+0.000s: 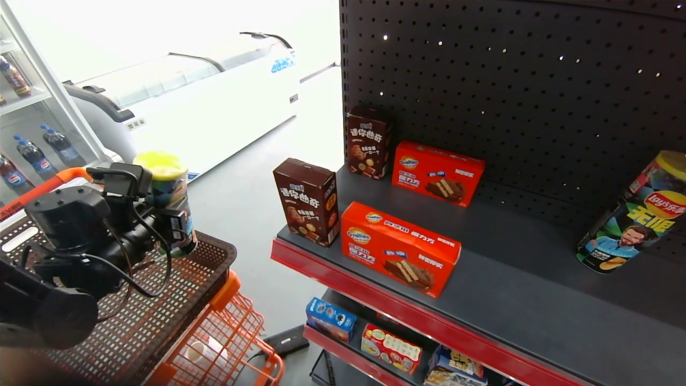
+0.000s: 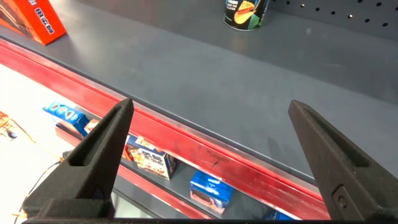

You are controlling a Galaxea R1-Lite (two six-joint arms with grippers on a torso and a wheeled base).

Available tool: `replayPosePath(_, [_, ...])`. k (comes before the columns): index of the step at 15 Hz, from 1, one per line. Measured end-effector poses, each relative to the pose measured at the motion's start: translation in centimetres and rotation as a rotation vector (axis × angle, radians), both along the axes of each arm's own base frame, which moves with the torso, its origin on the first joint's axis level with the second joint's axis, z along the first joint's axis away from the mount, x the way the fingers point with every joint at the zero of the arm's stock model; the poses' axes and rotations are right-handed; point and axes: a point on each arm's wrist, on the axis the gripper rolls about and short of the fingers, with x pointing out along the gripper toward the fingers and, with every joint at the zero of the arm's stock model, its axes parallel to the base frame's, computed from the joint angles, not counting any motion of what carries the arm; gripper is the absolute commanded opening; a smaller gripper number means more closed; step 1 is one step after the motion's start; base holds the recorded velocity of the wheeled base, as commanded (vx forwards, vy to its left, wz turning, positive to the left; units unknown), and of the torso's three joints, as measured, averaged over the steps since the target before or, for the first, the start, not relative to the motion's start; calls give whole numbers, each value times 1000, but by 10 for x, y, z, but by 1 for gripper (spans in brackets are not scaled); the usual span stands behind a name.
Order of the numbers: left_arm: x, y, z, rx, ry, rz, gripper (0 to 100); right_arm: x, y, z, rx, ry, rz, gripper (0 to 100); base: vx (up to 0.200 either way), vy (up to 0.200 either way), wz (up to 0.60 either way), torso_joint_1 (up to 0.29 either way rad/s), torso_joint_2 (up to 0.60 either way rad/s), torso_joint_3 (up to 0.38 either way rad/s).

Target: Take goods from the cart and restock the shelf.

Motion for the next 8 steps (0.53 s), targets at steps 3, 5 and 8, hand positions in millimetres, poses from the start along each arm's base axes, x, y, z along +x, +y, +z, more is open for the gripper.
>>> replayPosePath(3, [-8,-9,30,-8,-19,-56,0,0,0,0,0,0,0,100,0,0,0,0,0,0])
replayPosePath(5, [-15,-9,45,-13,-12,-61,0,0,0,0,1,0,0,100,0,0,0,0,0,0])
replayPosePath(8, [-40,-28,63,-31,68,-137,0,0,0,0,0,0,0,100,0,0,0,0,0,0])
